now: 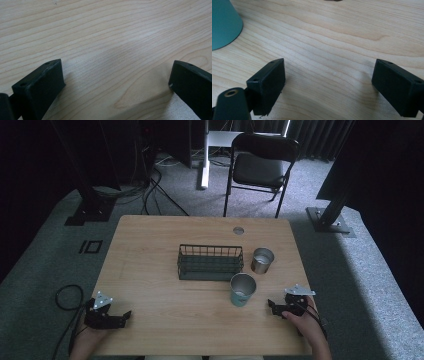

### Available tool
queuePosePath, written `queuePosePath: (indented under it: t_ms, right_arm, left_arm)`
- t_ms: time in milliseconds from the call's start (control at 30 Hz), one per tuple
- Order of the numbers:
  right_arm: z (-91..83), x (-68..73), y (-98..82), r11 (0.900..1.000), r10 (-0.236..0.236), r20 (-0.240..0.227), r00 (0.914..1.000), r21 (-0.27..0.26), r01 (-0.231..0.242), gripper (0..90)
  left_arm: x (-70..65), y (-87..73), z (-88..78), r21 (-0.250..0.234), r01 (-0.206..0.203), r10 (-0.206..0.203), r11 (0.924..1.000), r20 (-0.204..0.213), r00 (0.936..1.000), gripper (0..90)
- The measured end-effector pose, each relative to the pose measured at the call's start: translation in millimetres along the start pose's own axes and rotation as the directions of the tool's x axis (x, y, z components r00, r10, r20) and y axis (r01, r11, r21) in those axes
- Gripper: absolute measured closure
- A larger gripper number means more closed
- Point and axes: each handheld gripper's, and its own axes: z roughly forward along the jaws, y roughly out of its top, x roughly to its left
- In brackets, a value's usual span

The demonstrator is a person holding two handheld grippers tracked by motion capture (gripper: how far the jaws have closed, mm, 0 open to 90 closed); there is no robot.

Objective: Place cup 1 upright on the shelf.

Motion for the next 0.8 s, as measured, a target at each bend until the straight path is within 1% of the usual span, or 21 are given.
queuePosePath:
  t_ms: [267,333,467,600,633,700,767,800]
  right_arm:
    - [0.0,0.0,0.0,1.0,0.0,0.0,1.0,0.0,0.0,11.2]
    - [0.0,0.0,0.0,1.0,0.0,0.0,1.0,0.0,0.0,11.2]
    - [0.0,0.0,0.0,1.0,0.0,0.0,1.0,0.0,0.0,11.2]
    - [0.0,0.0,0.0,1.0,0.0,0.0,1.0,0.0,0.0,11.2]
    - [0.0,0.0,0.0,1.0,0.0,0.0,1.0,0.0,0.0,11.2]
    - [0.0,0.1,0.0,1.0,0.0,0.0,1.0,0.0,0.0,11.2]
    - [0.0,0.1,0.0,1.0,0.0,0.0,1.0,0.0,0.0,11.3]
    - [0.0,0.1,0.0,1.0,0.0,0.0,1.0,0.0,0.0,11.3]
  left_arm:
    - [0.0,0.0,0.0,0.0,0.0,0.0,1.0,0.0,1.0,0.5]
    - [0.6,-0.4,-0.4,0.0,0.006,-0.006,1.0,-0.007,1.0,0.4]
    - [1.7,-0.2,-1.2,0.008,-0.001,0.001,1.0,-0.002,1.0,0.4]
    - [1.1,0.3,-1.6,0.01,-0.02,0.02,0.9997,0.007,0.9998,0.4]
    - [0.8,0.4,-2.0,0.008,-0.029,0.029,0.9996,0.015,0.9995,0.4]
    - [-0.3,0.4,-2.8,0.001,-0.03,0.03,0.9995,0.022,0.9993,0.4]
    - [-0.8,0.3,-4.0,-0.01,-0.031,0.031,0.9995,0.04,0.9987,0.4]
    - [-1.4,0.3,-4.3,-0.012,-0.033,0.033,0.9994,0.041,0.9986,0.4]
